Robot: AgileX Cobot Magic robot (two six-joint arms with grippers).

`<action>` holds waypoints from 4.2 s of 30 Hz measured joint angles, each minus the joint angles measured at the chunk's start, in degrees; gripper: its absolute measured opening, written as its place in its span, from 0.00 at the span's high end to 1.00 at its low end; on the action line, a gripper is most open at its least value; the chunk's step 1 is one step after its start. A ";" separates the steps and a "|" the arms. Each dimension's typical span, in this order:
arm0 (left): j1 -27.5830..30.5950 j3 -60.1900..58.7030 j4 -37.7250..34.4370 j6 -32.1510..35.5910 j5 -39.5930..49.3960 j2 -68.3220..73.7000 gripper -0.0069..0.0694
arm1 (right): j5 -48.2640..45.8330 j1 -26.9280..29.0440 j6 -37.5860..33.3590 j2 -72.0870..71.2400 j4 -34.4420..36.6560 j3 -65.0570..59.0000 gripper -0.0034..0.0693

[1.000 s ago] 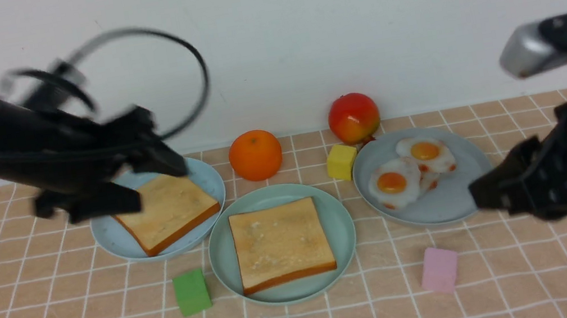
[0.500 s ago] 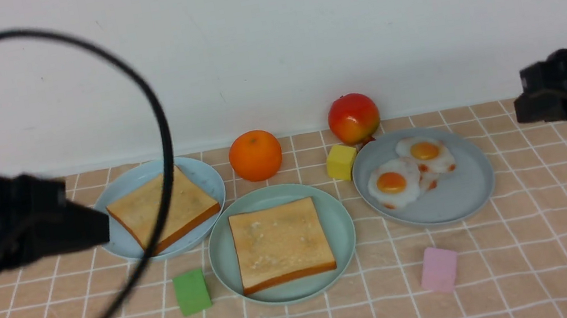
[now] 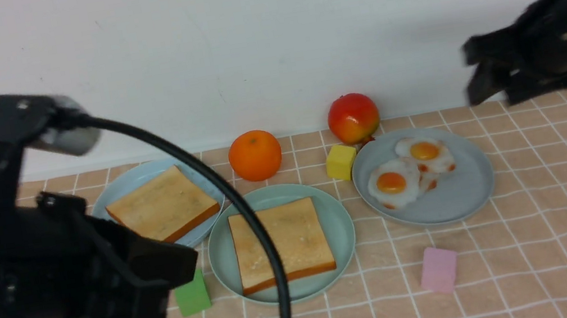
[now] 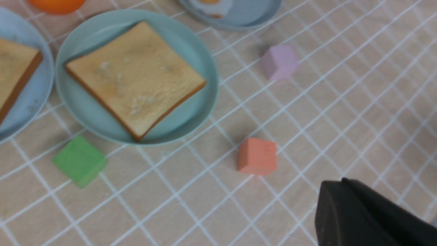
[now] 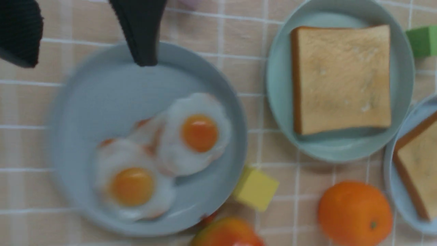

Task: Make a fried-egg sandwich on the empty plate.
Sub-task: Use the right arm to grab a fried egg, then use the right arm to place the fried egg on the slice of bread in the middle, then use the left arm to grab a slice of bread

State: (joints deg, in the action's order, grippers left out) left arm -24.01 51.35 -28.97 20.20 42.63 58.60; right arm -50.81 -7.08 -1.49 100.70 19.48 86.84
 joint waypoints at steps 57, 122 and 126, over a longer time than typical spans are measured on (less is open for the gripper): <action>-0.43 -0.10 3.81 -5.60 1.94 1.48 0.87 | -5.21 0.56 -4.86 25.29 11.77 18.83 0.89; 24.59 27.61 -4.50 -30.14 -13.18 59.08 0.37 | -2.56 -20.40 -33.97 -43.81 16.05 -26.19 0.97; 24.59 28.02 -5.86 -29.33 -14.24 60.78 0.48 | -2.46 -20.40 -33.97 -45.10 16.94 -26.19 0.97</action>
State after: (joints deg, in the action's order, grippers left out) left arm 0.58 79.37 -34.83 -9.13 28.39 119.38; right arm -53.27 -27.48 -35.46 55.60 36.42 60.64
